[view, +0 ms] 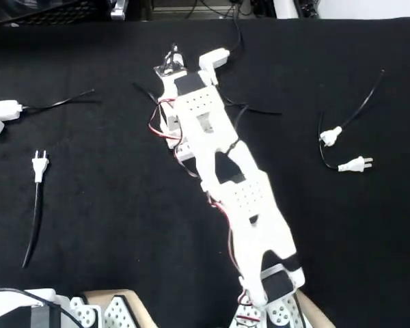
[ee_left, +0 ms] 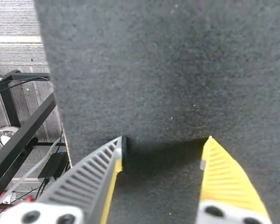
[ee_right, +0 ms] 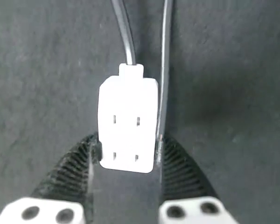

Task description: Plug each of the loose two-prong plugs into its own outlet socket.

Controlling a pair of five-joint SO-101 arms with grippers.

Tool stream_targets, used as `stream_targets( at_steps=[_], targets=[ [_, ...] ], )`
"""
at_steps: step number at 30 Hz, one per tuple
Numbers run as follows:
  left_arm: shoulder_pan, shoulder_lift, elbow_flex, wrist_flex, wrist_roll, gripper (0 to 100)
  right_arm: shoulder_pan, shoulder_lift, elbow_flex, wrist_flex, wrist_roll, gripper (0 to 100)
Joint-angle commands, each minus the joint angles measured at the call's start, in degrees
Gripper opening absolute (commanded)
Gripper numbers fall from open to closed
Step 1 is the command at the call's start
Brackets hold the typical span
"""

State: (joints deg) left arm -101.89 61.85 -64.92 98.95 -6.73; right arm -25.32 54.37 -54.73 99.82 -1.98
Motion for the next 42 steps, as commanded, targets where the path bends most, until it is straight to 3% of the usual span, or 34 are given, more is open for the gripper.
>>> stream_targets(
  at_steps=[1, 20, 25, 31, 39, 42],
  targets=[
    [2.0, -0.5, -2.7, -1.1, 0.4, 27, -1.2, -7.0, 4.9, 0.7, 0.2, 1.2],
    [5.5, 6.5, -2.9, -6.0, 0.2, 27, -1.3, -18.8, 36.0, -3.3, 2.7, 1.8],
    [6.5, 6.1, -3.6, -5.6, -0.5, 27, -0.5, -19.0, 35.9, -3.1, 2.7, 15.8],
    [8.9, 6.6, -13.6, 1.8, -3.8, 28, -0.3, -24.7, 35.9, -3.5, 4.6, 31.5],
    [7.8, 1.1, -29.2, 1.9, -4.2, 28, -0.2, -39.4, 42.1, -9.1, 4.7, 34.8],
    [5.3, -3.4, -30.3, 1.9, -8.2, 28, 0.5, -44.1, 49.2, -14.1, 4.9, 34.8]
  ],
)
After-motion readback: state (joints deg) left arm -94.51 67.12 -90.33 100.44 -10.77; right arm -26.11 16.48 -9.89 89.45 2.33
